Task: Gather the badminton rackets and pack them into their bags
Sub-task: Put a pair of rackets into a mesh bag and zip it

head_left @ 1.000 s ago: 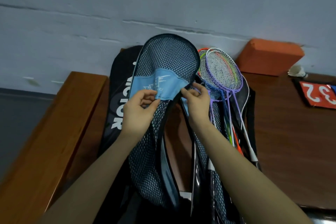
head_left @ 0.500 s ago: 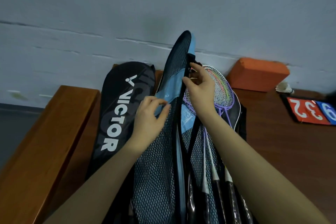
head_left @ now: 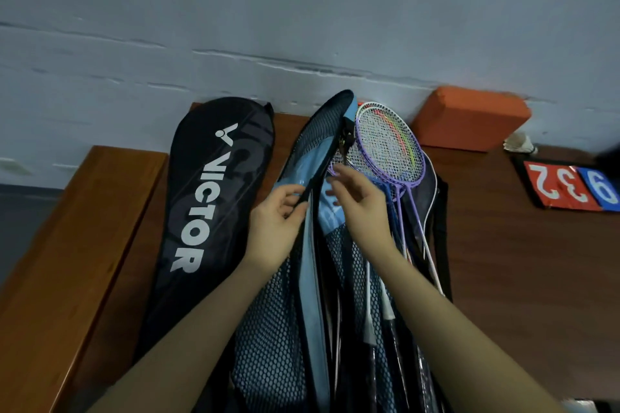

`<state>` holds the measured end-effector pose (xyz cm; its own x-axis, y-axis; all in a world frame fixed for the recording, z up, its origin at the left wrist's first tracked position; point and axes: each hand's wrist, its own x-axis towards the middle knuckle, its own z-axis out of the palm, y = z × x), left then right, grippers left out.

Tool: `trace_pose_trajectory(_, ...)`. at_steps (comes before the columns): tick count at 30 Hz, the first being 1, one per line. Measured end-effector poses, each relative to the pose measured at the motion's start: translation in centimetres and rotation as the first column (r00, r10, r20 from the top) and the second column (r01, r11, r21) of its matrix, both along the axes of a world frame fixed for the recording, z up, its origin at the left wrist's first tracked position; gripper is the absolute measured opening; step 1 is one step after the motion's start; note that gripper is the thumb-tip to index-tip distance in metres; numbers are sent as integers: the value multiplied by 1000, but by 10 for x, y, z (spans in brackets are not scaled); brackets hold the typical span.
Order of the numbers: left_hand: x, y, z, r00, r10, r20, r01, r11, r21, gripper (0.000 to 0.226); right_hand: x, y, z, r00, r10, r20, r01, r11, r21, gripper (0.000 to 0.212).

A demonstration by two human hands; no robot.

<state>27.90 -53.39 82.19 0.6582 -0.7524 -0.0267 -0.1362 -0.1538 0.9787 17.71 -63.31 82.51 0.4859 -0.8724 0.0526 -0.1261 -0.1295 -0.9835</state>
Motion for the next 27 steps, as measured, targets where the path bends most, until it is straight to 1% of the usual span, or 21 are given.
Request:
trace_pose_trajectory(2,3,-6,1,1000,12,-12,-11,1000,12,21,-14,14,-13,997,34,-63,-32,999,34,25)
trace_pose_trajectory(4,4,-12,2,999,24,-22,-24,1000,11,20,-22,27,-21,993,65,-97,-54,992,113,28)
trace_pose_trajectory(7,4,-17,0,999,36,-35,-36,999,-3,20,-27,39,-24,993,96,-70,-80,974,211,36)
trace_pose_trajectory(10,5,-16,1,999,49,-9,-49,999,-18,20,-22,42,-18,989,134,-66,-118,972,205,46)
trace_pose_trajectory(12,7,-14,4,999,44,19,-44,999,-31,18,-18,41,-13,984,131,-117,-116,985,126,44)
trace_pose_trajectory(14,9,-12,8,996,42,74,-39,998,-43,14,-17,38,-11,988,80,-135,-76,997,34,39)
trace_pose_trajectory(15,11,-11,9,990,45,137,-40,998,-39,14,-18,36,-10,991,48,-127,-47,999,7,37)
trace_pose_trajectory(17,15,-8,11,943,17,333,-20,1000,8,19,-21,30,-8,991,3,-131,-10,998,-54,34)
trace_pose_trajectory(18,15,-5,10,911,-32,410,14,999,46,25,-22,27,-6,989,-8,-144,-8,994,-107,33)
trace_pose_trajectory(19,14,-3,7,890,-97,445,59,993,100,32,-23,25,-4,987,-18,-159,-8,986,-166,31)
trace_pose_trajectory(21,6,4,-2,876,-229,424,137,962,237,49,-23,19,3,984,-47,-174,-1,963,-269,27)
trace_pose_trajectory(23,-1,12,-12,871,-297,391,171,930,326,57,-22,12,8,979,-78,-188,7,935,-353,24)
trace_pose_trajectory(25,-3,15,-15,878,-288,381,166,932,323,56,-23,6,10,972,-93,-216,-5,911,-413,23)
trace_pose_trajectory(27,-1,14,-13,884,-266,385,157,944,292,57,-26,2,7,955,-93,-281,-46,891,-452,24)
